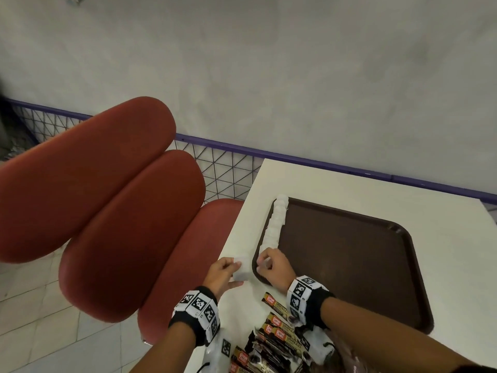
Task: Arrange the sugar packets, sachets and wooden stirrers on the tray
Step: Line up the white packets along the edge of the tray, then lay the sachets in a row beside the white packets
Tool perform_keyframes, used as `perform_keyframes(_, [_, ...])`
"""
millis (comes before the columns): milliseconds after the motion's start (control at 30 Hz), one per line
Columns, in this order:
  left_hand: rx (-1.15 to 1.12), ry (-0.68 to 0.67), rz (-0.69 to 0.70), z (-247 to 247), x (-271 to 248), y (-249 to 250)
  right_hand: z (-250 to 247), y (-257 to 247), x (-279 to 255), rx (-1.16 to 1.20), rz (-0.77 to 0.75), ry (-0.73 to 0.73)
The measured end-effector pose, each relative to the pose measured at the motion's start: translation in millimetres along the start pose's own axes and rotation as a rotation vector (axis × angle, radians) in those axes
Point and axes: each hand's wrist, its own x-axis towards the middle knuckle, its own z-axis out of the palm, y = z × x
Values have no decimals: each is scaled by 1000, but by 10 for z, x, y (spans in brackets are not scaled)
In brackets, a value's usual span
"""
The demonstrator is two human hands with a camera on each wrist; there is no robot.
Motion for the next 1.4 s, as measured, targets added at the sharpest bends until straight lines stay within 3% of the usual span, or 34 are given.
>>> perform_keyframes(200, [32,-94,24,167,-62,56,-8,-54,-147,217,-3,-96])
perform_keyframes(467, [56,-87,-18,63,-129,-3,-169,146,-69,50,171,146])
perform_keyframes(667, [83,-43,-30,-247,-235,-86,-67,185,99,-88,257,140])
perform_keyframes(967, [316,-176,-86,-420,-387,-199,8,151,187,-324,214,83])
perform_keyframes(1133, [555,-302,-30,-364,-467,-245,-116,141,-30,-254,138,153])
perform_keyframes(1200, [648,-363,5,-345,-532,-330,-219,157,-222,-226,96,82])
perform_keyframes(1267, [787,-407,72,-363,-621,-445,-327,178,-477,-282,35,-125])
perform_keyframes(1333, [921,-447,152,-392,-718,-556,-402,186,-777,-459,-36,-312])
perform_keyframes(1400, [984,-474,214,-411,-794,-639,-426,183,-1047,-666,-119,-411])
